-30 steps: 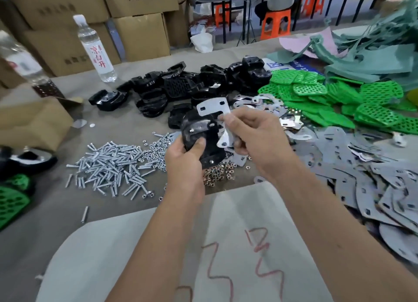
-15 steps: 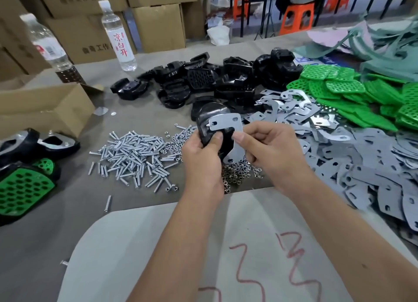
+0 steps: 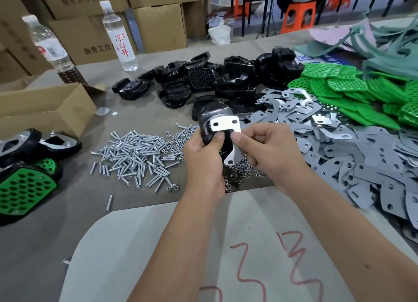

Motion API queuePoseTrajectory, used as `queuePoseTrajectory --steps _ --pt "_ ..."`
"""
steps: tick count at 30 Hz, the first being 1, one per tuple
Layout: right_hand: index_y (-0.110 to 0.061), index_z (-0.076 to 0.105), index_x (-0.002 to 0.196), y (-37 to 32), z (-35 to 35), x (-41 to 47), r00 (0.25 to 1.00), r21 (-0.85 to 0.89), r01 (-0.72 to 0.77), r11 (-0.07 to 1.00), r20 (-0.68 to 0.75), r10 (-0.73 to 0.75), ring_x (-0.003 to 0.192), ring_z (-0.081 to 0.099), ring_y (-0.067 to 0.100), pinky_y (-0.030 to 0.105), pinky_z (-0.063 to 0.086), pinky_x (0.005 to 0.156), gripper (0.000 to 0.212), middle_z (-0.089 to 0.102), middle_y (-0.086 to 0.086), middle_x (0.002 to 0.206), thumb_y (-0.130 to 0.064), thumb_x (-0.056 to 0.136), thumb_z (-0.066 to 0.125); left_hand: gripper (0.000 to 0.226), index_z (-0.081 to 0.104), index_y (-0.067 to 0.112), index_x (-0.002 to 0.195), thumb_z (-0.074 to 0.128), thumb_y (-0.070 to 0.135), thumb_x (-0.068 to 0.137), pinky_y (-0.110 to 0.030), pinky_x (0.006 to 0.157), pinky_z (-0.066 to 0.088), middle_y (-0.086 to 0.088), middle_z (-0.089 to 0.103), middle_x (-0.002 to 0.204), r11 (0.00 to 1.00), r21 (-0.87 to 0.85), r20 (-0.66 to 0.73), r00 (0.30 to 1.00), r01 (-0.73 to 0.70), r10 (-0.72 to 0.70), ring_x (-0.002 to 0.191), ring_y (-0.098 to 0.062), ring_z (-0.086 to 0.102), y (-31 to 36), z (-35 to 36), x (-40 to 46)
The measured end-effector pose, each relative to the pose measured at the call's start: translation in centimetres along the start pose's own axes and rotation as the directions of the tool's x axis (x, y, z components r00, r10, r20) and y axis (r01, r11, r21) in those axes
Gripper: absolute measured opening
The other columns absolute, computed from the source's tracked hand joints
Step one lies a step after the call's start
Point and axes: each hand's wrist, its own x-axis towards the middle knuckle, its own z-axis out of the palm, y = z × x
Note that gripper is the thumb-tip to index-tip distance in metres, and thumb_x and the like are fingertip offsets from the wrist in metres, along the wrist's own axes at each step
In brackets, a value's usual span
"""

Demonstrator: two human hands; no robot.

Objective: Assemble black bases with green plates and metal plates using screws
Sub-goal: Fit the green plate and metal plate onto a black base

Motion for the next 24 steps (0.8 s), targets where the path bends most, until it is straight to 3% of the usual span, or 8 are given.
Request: queuePoseTrajectory --steps 7,12,15,20,24 --pt "-0.012 0.067 0.069 -0.31 -0.32 -0.10 0.997 -0.013 0.062 0.998 0.049 -0.061 0.043 0.042 0.014 0.022 0.034 0.044 0.028 0.052 0.002 0.049 -0.022 0.092 0.078 0.025 0.072 0.012 0.103 0.056 -0.007 0.098 -0.048 0.097 0.055 -0.005 0.075 0.096 0.997 0.044 0.048 0.997 -0.058 0.056 0.092 -0.022 0.068 -0.26 -0.07 -0.19" --pt "0.000 0.068 0.074 -0.55 -0.39 -0.09 0.998 0.069 -0.057 0.996 0.017 0.056 0.040 0.037 0.013 0.018 0.029 0.039 0.030 0.056 0.024 0.061 -0.022 0.093 0.077 0.025 0.072 0.014 0.099 0.058 -0.006 0.098 -0.046 0.089 0.055 -0.004 0.074 0.091 0.998 0.039 0.057 0.997 -0.055 0.052 0.089 -0.023 0.067 -0.50 -0.17 -0.13" --pt "0.002 0.066 0.074 -0.62 -0.50 -0.11 0.994 0.162 -0.110 0.981 0.009 0.110 0.037 0.036 0.011 0.017 0.028 0.037 0.032 0.052 0.016 0.056 -0.021 0.092 0.077 0.024 0.072 0.014 0.098 0.058 -0.006 0.098 -0.043 0.083 0.054 -0.004 0.073 0.089 0.999 0.023 0.055 0.998 -0.043 0.041 0.086 -0.023 0.066 -0.43 -0.17 -0.04" --pt "-0.005 0.067 0.069 -0.69 -0.02 -0.40 0.997 0.163 -0.078 0.984 -0.003 0.079 0.036 0.041 0.010 0.018 0.032 0.035 0.029 0.054 0.007 0.049 -0.017 0.094 0.076 0.026 0.072 0.016 0.096 0.058 -0.006 0.097 -0.041 0.079 0.054 -0.004 0.073 0.088 1.000 -0.008 0.041 0.999 -0.023 0.024 0.085 -0.023 0.066 -0.38 -0.23 0.02" --pt "-0.005 0.067 0.070 -0.92 -0.07 -0.40 0.994 0.145 -0.112 0.983 0.035 0.108 0.037 0.044 0.009 0.020 0.034 0.035 0.029 0.057 0.005 0.050 -0.018 0.095 0.075 0.030 0.073 0.015 0.109 0.058 -0.008 0.097 -0.042 0.083 0.056 -0.005 0.076 0.094 0.999 -0.021 0.041 0.998 -0.040 0.041 0.089 -0.023 0.069 -0.46 -0.22 0.03"
